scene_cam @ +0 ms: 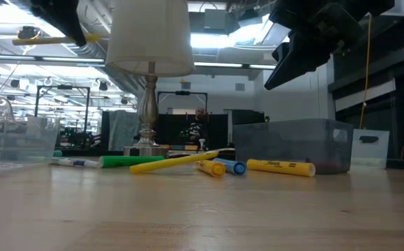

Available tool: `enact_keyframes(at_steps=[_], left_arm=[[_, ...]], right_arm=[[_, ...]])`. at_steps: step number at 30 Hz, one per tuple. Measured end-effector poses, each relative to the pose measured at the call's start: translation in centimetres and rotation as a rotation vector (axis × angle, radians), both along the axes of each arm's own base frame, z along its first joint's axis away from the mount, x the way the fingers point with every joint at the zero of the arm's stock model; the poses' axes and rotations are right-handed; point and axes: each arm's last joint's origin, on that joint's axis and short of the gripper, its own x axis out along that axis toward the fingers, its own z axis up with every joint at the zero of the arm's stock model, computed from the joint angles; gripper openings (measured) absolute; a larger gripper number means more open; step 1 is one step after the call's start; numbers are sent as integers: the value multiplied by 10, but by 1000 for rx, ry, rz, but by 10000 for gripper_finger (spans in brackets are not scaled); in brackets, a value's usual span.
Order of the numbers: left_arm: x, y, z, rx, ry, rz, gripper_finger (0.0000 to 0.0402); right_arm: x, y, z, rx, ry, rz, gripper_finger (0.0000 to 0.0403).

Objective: Pick & Place Markers
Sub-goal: Put the yellow pen into the left transparent bin

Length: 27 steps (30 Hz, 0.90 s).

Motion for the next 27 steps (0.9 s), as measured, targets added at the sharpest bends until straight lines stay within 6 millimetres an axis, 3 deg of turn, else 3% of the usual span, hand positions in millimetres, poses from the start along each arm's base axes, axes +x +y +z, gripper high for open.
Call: enact_keyframes(at_steps=[11,27], left_arm=[[-4,-7,-6,-139,35,88,34],[19,-36,-36,-243,261,136,34]], right_arm=[[0,0,0,0,0,0,91],[0,0,0,0,0,0,91]])
